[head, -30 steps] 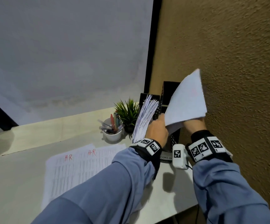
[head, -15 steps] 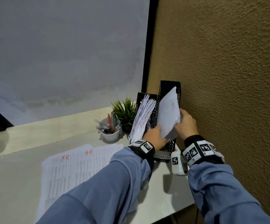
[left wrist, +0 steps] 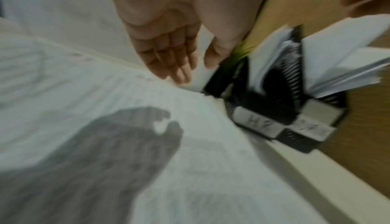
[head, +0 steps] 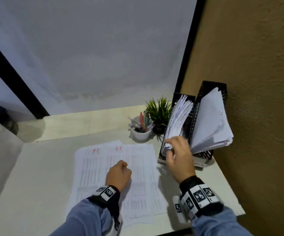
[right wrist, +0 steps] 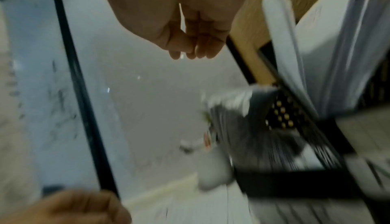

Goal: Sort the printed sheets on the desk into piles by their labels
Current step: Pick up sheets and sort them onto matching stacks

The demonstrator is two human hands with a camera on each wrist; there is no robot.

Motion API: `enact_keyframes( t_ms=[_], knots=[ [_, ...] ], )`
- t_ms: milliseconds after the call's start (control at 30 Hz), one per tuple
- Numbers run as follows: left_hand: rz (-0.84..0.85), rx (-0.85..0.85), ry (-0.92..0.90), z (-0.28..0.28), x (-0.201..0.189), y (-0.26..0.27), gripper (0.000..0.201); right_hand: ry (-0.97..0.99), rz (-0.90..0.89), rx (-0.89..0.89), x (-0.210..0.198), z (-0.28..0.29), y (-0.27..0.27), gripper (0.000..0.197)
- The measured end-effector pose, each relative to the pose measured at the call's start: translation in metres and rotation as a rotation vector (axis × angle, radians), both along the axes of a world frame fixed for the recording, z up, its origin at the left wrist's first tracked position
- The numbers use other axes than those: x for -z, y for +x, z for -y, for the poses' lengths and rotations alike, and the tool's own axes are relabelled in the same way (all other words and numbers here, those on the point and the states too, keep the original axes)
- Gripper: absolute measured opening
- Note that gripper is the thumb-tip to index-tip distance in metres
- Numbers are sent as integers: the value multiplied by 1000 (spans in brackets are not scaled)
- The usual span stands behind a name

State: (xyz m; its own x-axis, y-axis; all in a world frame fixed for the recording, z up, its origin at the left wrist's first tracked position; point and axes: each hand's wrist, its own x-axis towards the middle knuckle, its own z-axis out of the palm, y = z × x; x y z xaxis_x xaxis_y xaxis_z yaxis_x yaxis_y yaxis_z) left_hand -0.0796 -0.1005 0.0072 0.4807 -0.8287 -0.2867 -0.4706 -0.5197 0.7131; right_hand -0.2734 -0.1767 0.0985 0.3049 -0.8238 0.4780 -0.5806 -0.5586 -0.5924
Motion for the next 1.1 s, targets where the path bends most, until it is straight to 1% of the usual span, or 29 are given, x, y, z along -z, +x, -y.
enact_keyframes(
  t_ms=[67, 133, 167, 200, 233, 267, 333, 400, 467, 533, 600, 667, 700, 767, 800, 867, 933, 967, 1033, 1100],
  knots=[
    [62, -113, 115, -18, 22, 25, 36, 216, -91, -68, 40, -15, 11, 28],
    [106, -229, 200, -35, 35, 39, 49, 505, -178, -39, 76, -27, 18, 31],
    [107, -283, 228, -41, 39, 43, 54, 666, -178, 10, 92, -32, 21, 31],
    [96, -326, 242, -47, 42, 46, 57, 815, -133, 54, 105, -36, 23, 30],
    [81, -363, 238, -50, 44, 47, 59, 929, -76, 102, 114, -40, 25, 27],
    [65, -396, 221, -53, 47, 47, 60, 989, -40, 151, 120, -43, 26, 26],
    [26, -461, 176, -54, 51, 47, 61, 1058, -37, 205, 126, -45, 30, 20],
    [-63, -522, 145, -53, 54, 47, 61, 1091, -6, 234, 125, -48, 35, 30],
    [-178, -537, 147, -52, 53, 45, 62, 1084, 77, 235, 119, -52, 42, 16],
    [-255, -513, 177, -52, 50, 43, 59, 1071, 103, 244, 116, -53, 47, 16],
    [-258, -438, 171, -53, 51, 43, 48, 1071, 94, 241, 114, -53, 49, 20],
    [-240, -330, 149, -57, 52, 44, 25, 1066, 63, 235, 117, -50, 49, 24],
    [-243, -300, 123, -59, 52, 45, 20, 1069, 46, 245, 118, -49, 49, 26],
    [-295, -317, 60, -63, 56, 50, 30, 1080, 11, 273, 121, -46, 48, 29],
    [-348, -351, 26, -66, 55, 52, 30, 1085, 5, 273, 120, -45, 47, 28],
    [-483, -379, -13, -70, 57, 58, 21, 1105, 22, 261, 118, -40, 45, 28],
    [-628, -357, -26, -73, 52, 61, 23, 1149, 123, 243, 117, -37, 43, 30],
    [-668, -333, -15, -74, 46, 61, 26, 1180, 196, 228, 117, -35, 43, 30],
    [-701, -289, 20, -78, 40, 61, 31, 1271, 340, 217, 118, -32, 42, 24],
    [-710, -275, 31, -80, 33, 59, 39, 1335, 373, 243, 115, -31, 41, 22]
  ],
)
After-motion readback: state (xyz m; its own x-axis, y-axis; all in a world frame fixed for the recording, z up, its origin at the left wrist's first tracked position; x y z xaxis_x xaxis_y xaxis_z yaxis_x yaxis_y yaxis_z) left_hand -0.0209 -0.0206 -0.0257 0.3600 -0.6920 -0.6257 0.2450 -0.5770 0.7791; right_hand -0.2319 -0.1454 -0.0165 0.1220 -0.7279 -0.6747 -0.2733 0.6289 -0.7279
